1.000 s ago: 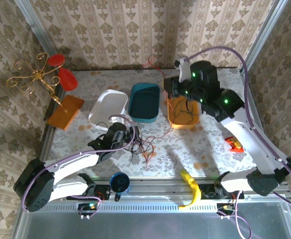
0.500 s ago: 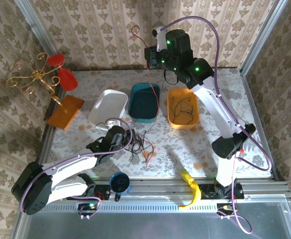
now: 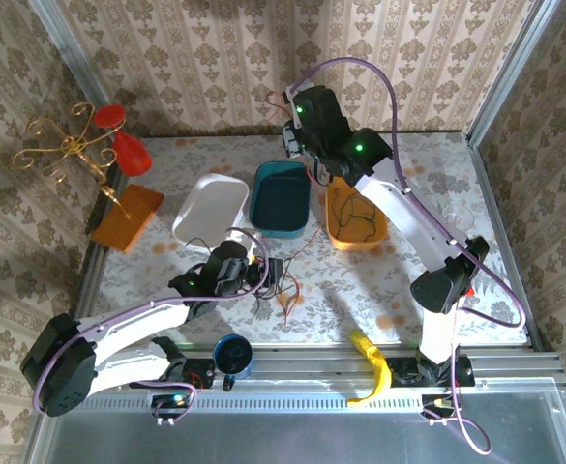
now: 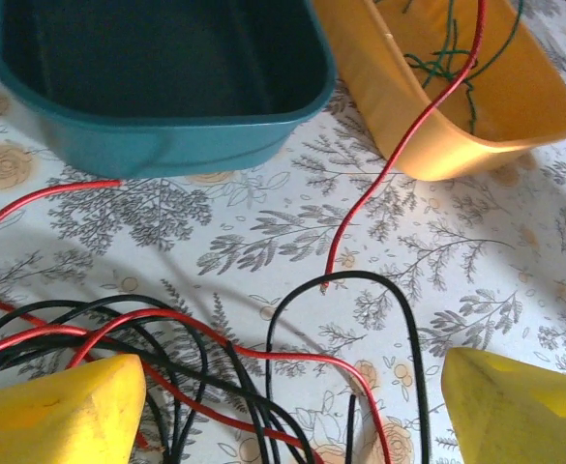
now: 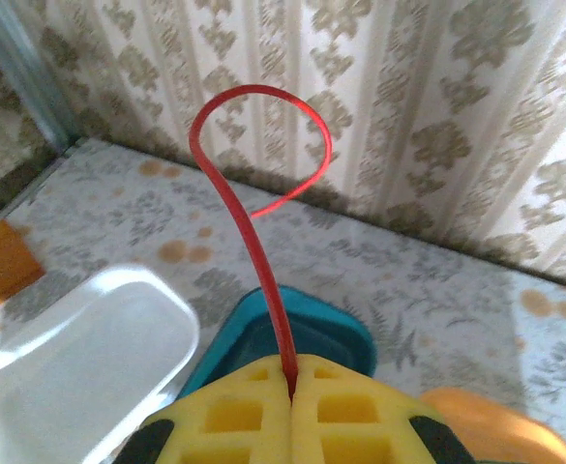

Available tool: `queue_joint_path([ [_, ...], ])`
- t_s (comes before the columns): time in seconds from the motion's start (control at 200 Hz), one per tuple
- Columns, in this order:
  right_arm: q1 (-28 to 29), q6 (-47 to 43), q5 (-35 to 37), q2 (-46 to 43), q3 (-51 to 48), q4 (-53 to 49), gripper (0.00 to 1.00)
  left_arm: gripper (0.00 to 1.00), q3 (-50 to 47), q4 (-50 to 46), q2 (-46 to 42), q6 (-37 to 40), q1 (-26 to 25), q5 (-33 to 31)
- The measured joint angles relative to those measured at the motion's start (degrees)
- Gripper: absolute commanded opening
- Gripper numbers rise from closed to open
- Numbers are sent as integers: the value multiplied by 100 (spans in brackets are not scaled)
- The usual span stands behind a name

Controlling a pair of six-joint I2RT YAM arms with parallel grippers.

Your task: Untangle the cables

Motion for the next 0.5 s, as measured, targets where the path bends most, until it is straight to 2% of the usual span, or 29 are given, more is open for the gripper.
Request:
queue_joint_path([
  [0.13,-9,-229,282,0,374,74,0,81,20,4,175,17,-103,9],
  [0.31,-15,-479,483,114,1379,238,0,81,20,9,280,9,-192,-103],
  [0.5,-15,-533,452,363,1867,439,0,82,20,-79,280,-190,-205,-520],
])
